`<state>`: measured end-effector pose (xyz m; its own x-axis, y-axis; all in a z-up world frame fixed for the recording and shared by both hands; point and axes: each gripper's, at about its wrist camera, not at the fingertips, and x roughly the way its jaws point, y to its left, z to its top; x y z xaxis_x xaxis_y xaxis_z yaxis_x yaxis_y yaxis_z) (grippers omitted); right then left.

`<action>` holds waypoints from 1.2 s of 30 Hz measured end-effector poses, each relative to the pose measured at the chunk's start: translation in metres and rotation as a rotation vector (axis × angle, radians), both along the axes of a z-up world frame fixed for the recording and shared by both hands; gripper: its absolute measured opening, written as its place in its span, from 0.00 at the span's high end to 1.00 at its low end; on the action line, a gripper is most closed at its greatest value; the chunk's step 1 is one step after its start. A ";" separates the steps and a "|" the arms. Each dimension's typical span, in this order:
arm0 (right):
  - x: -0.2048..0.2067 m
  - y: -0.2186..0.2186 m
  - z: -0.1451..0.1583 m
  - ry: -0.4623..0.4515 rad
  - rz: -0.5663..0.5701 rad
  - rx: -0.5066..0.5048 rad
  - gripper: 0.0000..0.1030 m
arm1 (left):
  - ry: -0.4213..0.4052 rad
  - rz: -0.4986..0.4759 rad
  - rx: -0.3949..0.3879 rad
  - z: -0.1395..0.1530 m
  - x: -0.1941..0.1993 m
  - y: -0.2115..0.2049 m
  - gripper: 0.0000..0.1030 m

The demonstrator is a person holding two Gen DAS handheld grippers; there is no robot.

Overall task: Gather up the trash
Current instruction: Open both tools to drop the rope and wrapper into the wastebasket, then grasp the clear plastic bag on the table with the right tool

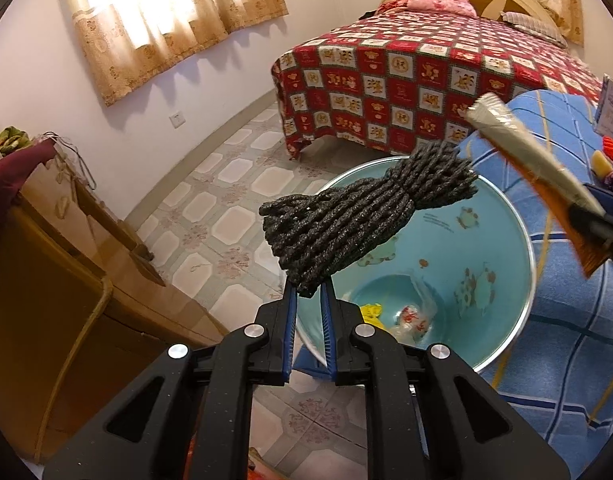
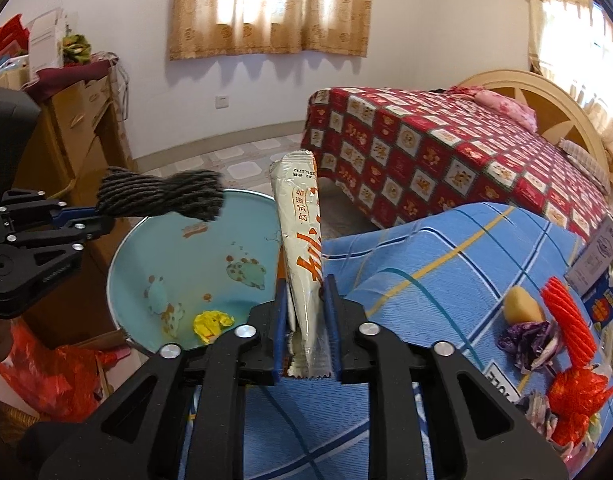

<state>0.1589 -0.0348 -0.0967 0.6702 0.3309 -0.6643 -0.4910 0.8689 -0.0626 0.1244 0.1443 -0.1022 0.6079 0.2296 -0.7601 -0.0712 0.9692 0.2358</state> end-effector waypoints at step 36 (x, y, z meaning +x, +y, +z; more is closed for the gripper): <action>-0.074 -0.337 -0.022 0.060 -0.772 0.102 0.38 | 0.048 -0.265 0.025 -0.029 -0.001 -0.176 0.28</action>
